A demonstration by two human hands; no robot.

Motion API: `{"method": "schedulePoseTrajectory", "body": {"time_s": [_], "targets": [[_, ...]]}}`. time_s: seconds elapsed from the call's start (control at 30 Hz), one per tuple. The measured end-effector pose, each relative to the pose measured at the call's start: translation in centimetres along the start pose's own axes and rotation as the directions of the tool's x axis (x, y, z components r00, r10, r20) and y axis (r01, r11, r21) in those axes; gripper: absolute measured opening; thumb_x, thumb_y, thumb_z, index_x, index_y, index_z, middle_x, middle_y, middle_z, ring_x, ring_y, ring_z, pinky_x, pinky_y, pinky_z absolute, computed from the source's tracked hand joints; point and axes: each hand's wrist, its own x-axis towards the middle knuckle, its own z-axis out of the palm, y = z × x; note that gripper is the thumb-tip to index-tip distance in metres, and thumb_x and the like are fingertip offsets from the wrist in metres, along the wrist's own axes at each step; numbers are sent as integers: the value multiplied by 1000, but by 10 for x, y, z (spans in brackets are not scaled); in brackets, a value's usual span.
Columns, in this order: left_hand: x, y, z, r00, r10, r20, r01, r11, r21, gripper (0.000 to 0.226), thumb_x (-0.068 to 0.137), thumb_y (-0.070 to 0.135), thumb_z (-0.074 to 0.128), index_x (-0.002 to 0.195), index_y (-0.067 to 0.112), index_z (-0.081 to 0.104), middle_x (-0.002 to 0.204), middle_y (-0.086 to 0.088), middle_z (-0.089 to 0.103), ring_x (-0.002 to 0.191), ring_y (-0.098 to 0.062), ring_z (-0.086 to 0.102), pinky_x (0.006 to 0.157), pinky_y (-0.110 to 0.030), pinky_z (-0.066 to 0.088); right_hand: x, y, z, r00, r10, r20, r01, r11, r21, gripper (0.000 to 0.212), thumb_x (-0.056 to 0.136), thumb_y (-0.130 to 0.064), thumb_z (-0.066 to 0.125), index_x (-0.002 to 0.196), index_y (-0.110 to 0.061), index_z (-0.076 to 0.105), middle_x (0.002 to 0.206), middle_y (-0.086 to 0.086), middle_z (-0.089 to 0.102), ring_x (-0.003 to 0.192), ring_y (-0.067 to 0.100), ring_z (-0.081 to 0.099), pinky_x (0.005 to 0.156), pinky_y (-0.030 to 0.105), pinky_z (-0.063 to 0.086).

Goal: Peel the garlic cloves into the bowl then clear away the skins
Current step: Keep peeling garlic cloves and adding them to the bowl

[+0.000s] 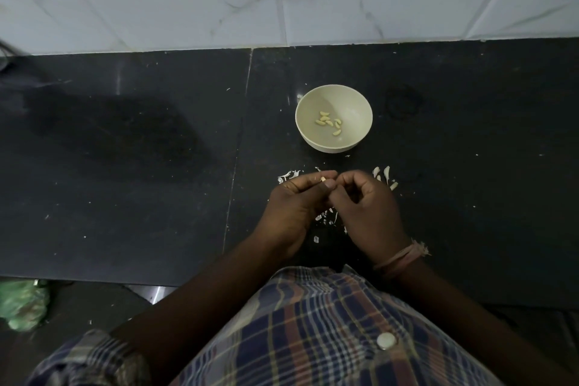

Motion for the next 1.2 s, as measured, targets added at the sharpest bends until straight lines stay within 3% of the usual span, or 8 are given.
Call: {"method": "schedulePoseTrajectory", "body": {"time_s": [0.13, 0.3, 0.43, 0.67, 0.77, 0.83, 1.0, 1.2], "targets": [[-1, -1, 0, 1000, 7, 10, -7, 1000, 0, 28, 85, 3, 66, 112, -2, 70, 103, -17, 75, 96, -24, 73, 87, -29, 59, 1, -6, 2, 997, 74, -18, -73, 993, 90, 12, 89, -16, 73, 80, -10, 67, 63, -1, 67, 54, 4, 56, 53, 19, 45], [-1, -1, -3, 1000, 9, 10, -10, 999, 35, 28, 90, -2, 65, 117, -4, 69, 111, -20, 73, 98, -24, 70, 89, -29, 59, 0, -6, 2, 983, 184, 22, -183, 951, 250, 9, 91, -6, 61, 84, -1, 64, 61, 7, 62, 49, 16, 51, 43, 27, 42], [-3, 3, -5, 1000, 3, -5, -3, 1000, 21, 30, 91, -6, 63, 121, -3, 65, 103, -17, 73, 86, -18, 72, 79, -24, 59, 3, -3, 5, 965, 259, 37, -256, 910, 327, 15, 96, -6, 56, 85, -6, 66, 58, 7, 57, 48, 16, 49, 45, 28, 41], [-7, 2, -4, 999, -44, -1, 44, 997, 68, 19, 91, -4, 64, 108, 1, 70, 97, -12, 76, 84, -19, 73, 81, -28, 62, 5, -1, 3, 969, 245, -28, -227, 930, 289, 12, 94, -5, 56, 86, -6, 65, 56, -4, 58, 50, 9, 50, 47, 22, 41], [-7, 4, -4, 997, -77, 11, 76, 996, 40, 24, 89, -4, 66, 111, 3, 69, 99, -14, 74, 85, -21, 74, 82, -31, 62, 11, 1, -1, 959, 266, -100, -219, 916, 338, 13, 96, -7, 54, 88, -8, 65, 61, -1, 60, 53, 11, 52, 49, 27, 44], [-6, 5, -5, 996, -88, -1, 88, 996, 17, 31, 88, -7, 67, 117, 3, 65, 98, -17, 73, 85, -23, 75, 77, -31, 63, 16, 6, -4, 962, 232, -143, -187, 944, 271, 11, 94, -10, 59, 88, -15, 67, 70, 2, 68, 60, 15, 59, 56, 33, 50], [-4, 7, -7, 998, -45, -50, 45, 999, -7, 18, 91, -8, 64, 105, 2, 63, 95, -16, 74, 84, -22, 75, 74, -28, 62, 16, 16, -5, 972, 156, -176, -143, 986, 82, 11, 89, -5, 69, 92, -15, 70, 85, 2, 74, 77, 22, 73, 73, 38, 62], [-5, 6, -9, 998, -29, -59, 26, 999, -47, 21, 90, -6, 64, 107, 5, 67, 97, -12, 76, 85, -18, 75, 73, -25, 60, 10, 19, -2, 994, -22, -105, 4, 984, -177, 15, 92, -6, 64, 99, -16, 74, 93, -9, 74, 88, 4, 69, 84, 31, 58]]}}
